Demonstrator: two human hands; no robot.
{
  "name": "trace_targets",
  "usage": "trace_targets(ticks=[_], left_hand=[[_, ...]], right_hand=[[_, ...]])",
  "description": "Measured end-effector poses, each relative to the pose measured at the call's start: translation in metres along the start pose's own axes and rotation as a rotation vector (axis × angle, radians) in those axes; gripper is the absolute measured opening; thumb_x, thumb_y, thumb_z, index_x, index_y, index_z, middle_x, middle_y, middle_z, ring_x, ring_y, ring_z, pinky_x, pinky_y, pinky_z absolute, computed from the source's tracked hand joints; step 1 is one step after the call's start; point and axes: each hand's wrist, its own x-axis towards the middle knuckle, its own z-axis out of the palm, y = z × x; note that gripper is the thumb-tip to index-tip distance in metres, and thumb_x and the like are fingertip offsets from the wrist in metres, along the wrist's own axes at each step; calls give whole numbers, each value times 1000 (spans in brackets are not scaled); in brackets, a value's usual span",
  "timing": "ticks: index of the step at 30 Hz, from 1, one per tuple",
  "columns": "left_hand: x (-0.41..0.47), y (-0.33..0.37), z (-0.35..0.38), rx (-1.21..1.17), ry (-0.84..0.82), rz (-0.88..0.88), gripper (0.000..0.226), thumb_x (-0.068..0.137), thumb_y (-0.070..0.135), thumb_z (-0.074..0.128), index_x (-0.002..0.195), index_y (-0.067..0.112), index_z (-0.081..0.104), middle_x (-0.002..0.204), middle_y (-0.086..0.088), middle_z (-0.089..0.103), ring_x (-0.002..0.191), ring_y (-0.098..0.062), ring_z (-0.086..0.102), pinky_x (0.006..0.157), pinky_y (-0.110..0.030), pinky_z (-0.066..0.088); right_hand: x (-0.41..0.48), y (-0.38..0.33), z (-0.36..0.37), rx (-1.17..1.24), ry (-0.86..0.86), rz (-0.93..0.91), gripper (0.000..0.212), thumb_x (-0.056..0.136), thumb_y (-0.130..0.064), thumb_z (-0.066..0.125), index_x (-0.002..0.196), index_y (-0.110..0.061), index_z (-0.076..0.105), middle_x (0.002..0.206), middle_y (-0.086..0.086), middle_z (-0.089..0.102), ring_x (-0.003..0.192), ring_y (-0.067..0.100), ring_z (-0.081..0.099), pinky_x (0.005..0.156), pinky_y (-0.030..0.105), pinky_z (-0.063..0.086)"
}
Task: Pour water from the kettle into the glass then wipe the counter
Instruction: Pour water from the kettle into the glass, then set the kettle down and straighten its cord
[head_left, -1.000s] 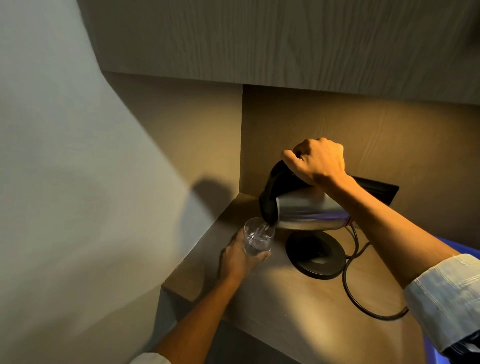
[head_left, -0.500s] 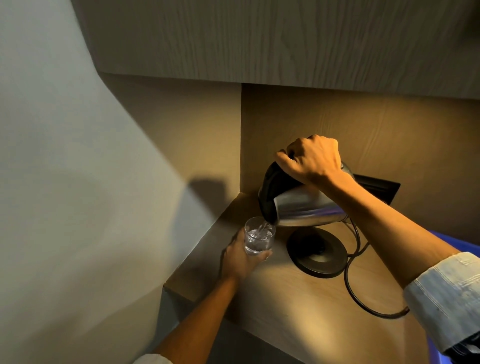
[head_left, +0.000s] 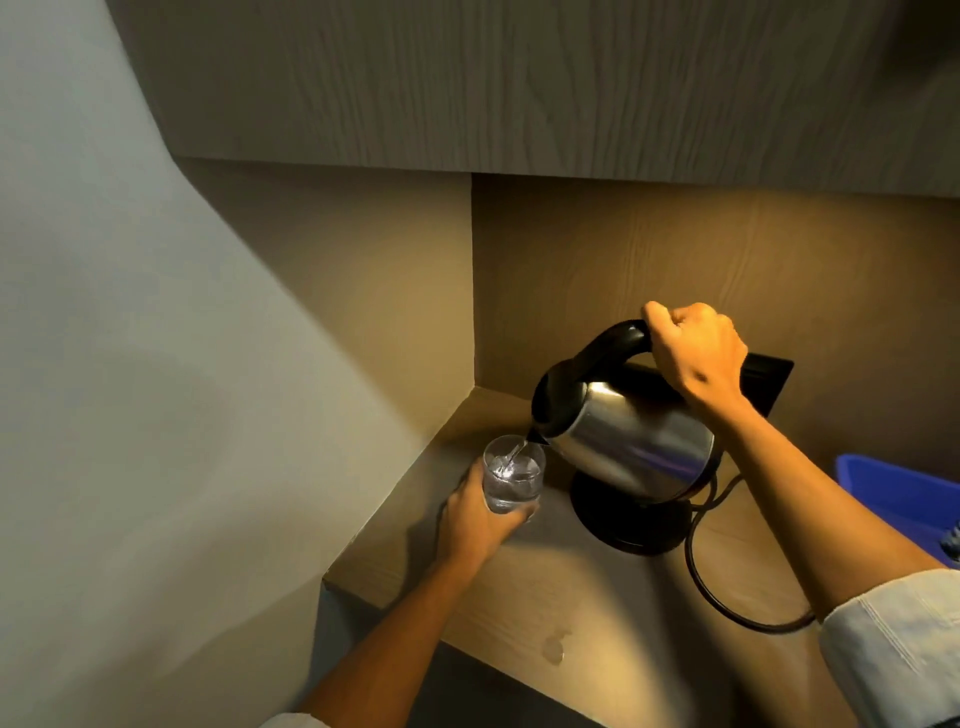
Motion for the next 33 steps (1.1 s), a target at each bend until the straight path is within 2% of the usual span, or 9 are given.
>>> trace_targets(ticks=[6, 11, 16, 18, 21, 23, 26, 29, 33], left_hand=[[2, -7, 3, 27, 3, -9, 106, 59, 64, 81, 148, 26, 37, 139, -5, 59, 123, -26, 59, 99, -44, 54], [3, -10, 5, 30, -16, 9, 108, 61, 63, 81, 150, 24, 33, 143, -5, 56, 128, -25, 55, 102, -43, 53], [3, -11, 5, 55, -22, 7, 107, 63, 62, 80, 150, 24, 31, 143, -5, 56, 128, -25, 55, 102, -42, 53], [2, -8, 7, 61, -27, 11, 110, 65, 60, 80, 152, 24, 24, 149, -7, 48, 134, -28, 49, 105, -44, 49], [-16, 3, 11, 65, 114, 53, 111, 69, 57, 79, 154, 23, 16, 156, -12, 35, 140, -31, 37, 110, -52, 42], [-36, 7, 15, 96, 329, 198, 94, 72, 50, 76, 147, 17, 31, 145, -14, 46, 131, -31, 45, 104, -53, 45], [-68, 20, 27, 115, 477, 443, 61, 75, 28, 74, 128, 13, 48, 126, -15, 57, 113, -29, 55, 93, -52, 50], [-93, 46, 53, 80, 387, 581, 45, 76, 17, 71, 117, 22, 51, 115, -9, 61, 105, -24, 56, 91, -40, 45], [-125, 90, 95, 136, 127, 753, 33, 77, 20, 65, 109, 25, 58, 103, 3, 61, 95, -14, 54, 81, -31, 39]], right_hand=[[-6, 52, 1, 224, 128, 464, 53, 77, -56, 39, 54, -11, 54, 68, 13, 59, 68, 34, 51, 65, 37, 37], [-36, 90, 9, 631, 244, 740, 29, 69, -46, 48, 51, -23, 47, 62, 9, 40, 61, 29, 38, 60, 41, 31], [-65, 119, 11, 851, 248, 801, 27, 70, -47, 48, 61, -22, 52, 59, 2, 43, 49, 17, 41, 46, 30, 28], [-72, 124, 9, 891, 237, 811, 32, 74, -47, 48, 77, -17, 58, 63, 2, 47, 53, 15, 46, 48, 29, 33], [-77, 126, 2, 876, 192, 809, 41, 76, -47, 52, 92, -12, 65, 74, 5, 59, 70, 21, 57, 60, 31, 45], [-83, 127, -7, 830, 172, 776, 30, 81, -44, 53, 80, -19, 69, 78, 5, 66, 77, 20, 62, 70, 34, 49], [-100, 132, -29, 638, 162, 723, 21, 90, -39, 51, 89, -23, 65, 84, 2, 65, 76, 14, 59, 70, 34, 46], [-122, 140, -64, 363, 86, 644, 15, 86, -30, 59, 97, -23, 67, 99, 3, 70, 93, 22, 63, 81, 41, 51], [-157, 163, -130, 62, -203, 478, 7, 84, -19, 65, 83, -22, 71, 89, 6, 74, 90, 29, 67, 81, 40, 53]])
